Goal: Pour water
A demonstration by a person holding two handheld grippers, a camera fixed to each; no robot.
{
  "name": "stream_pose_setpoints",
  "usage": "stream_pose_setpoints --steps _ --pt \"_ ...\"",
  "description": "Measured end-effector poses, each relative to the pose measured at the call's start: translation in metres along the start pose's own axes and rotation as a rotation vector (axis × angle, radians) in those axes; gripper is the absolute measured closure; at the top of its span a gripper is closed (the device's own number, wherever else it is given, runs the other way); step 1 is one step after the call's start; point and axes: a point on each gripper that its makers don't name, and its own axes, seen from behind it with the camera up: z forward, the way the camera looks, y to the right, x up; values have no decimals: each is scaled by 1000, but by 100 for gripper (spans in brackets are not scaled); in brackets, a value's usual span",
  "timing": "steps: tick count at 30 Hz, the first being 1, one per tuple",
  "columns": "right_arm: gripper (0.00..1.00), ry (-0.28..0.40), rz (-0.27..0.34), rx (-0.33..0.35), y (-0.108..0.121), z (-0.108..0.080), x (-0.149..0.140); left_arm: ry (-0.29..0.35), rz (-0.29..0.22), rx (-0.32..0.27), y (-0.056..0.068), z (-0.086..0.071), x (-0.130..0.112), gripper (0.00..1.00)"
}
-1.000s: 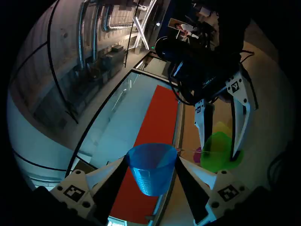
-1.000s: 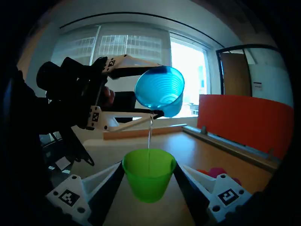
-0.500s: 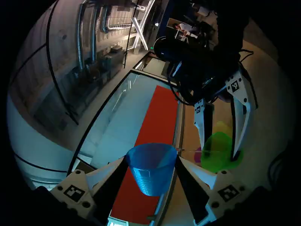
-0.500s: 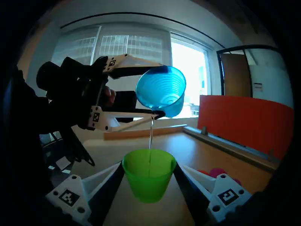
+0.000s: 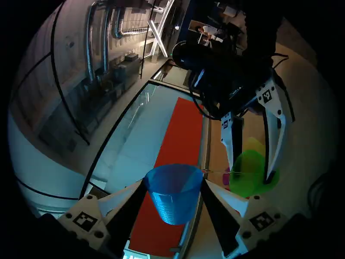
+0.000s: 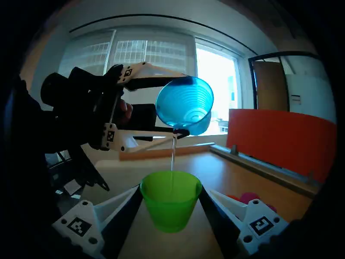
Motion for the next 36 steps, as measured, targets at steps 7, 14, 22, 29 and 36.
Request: stream_pose_setpoints --steps 7,14,22,29,36 --pt "8 1 -1 0 0 -1 0 1 18 -1 -1 -1 2 14" --pt "8 3 0 0 0 -1 0 -1 34 -2 -2 -3 2 14" --pt "8 4 1 -2 1 -2 0 -3 46 -4 -1 -3 2 14" --pt "8 4 -2 -4 1 -3 0 -5 61 -6 -1 -5 3 14" --pt "8 5 -3 -4 0 -3 0 -6 64 -8 0 -5 2 14"
